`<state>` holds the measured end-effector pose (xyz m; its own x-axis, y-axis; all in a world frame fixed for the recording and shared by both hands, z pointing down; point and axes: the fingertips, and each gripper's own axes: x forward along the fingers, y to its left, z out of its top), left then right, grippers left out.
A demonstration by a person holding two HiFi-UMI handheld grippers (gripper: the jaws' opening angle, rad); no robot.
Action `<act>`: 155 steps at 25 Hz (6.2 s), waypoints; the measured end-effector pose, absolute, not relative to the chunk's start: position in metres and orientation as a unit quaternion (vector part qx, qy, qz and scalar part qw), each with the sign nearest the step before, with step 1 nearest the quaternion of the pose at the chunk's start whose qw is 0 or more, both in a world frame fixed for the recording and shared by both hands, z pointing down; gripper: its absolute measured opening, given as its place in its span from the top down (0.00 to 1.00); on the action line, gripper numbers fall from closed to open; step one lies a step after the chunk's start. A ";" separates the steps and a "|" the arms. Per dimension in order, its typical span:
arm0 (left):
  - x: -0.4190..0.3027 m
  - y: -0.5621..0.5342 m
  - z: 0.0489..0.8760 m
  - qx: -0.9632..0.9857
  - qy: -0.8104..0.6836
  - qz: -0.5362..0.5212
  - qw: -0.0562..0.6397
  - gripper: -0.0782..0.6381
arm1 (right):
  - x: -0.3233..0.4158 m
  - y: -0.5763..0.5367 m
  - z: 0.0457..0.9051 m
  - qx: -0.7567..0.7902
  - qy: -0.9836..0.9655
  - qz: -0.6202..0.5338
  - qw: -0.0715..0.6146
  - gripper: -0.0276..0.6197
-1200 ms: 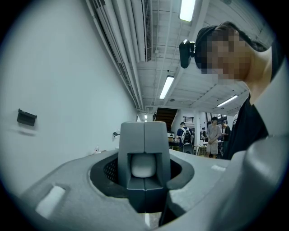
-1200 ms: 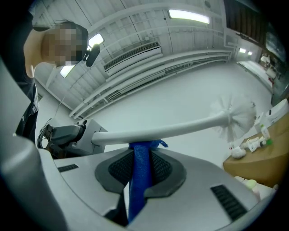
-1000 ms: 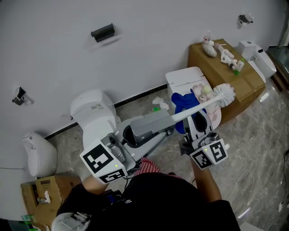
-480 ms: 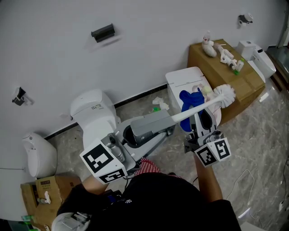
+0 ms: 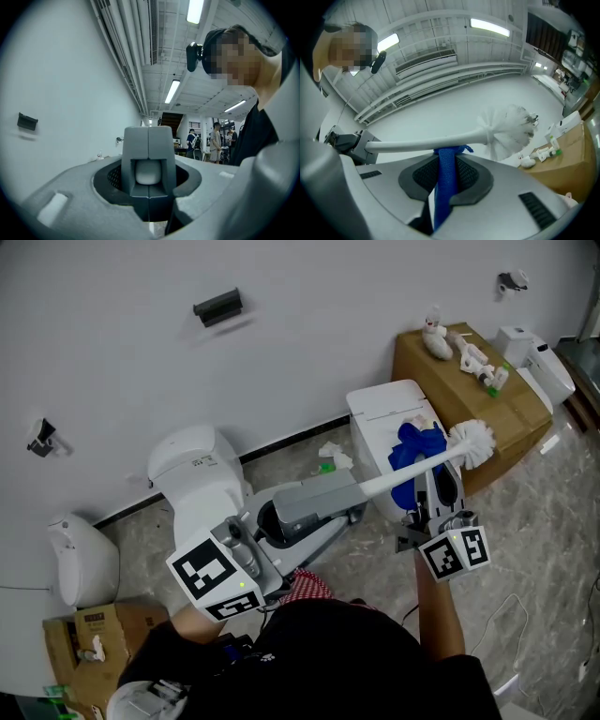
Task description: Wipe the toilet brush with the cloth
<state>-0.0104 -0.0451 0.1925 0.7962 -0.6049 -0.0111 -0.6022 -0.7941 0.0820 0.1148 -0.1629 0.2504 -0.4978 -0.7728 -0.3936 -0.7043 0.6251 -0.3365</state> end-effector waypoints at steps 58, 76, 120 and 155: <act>-0.023 -0.065 0.195 0.930 -0.367 -0.029 0.006 0.66 | 0.088 -0.095 0.222 -0.355 0.904 -0.028 0.236 0.86; -0.016 -0.060 0.203 0.931 -0.365 -0.012 0.003 0.66 | 0.046 -0.075 0.167 -0.280 0.925 0.028 0.256 0.86; -0.014 -0.052 0.195 0.931 -0.363 -0.005 -0.028 0.66 | 0.060 -0.108 0.185 -0.342 0.919 0.032 0.194 0.86; -0.009 -0.049 0.196 0.934 -0.355 0.005 -0.036 0.66 | 0.121 -0.150 0.214 -0.443 0.879 0.021 0.175 0.86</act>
<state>-0.0093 -0.0489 0.1957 0.7485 -0.6630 -0.0158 -0.6622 -0.7460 -0.0706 0.1205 -0.1503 0.2142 -0.5468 -0.7709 -0.3267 -0.7854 0.6075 -0.1189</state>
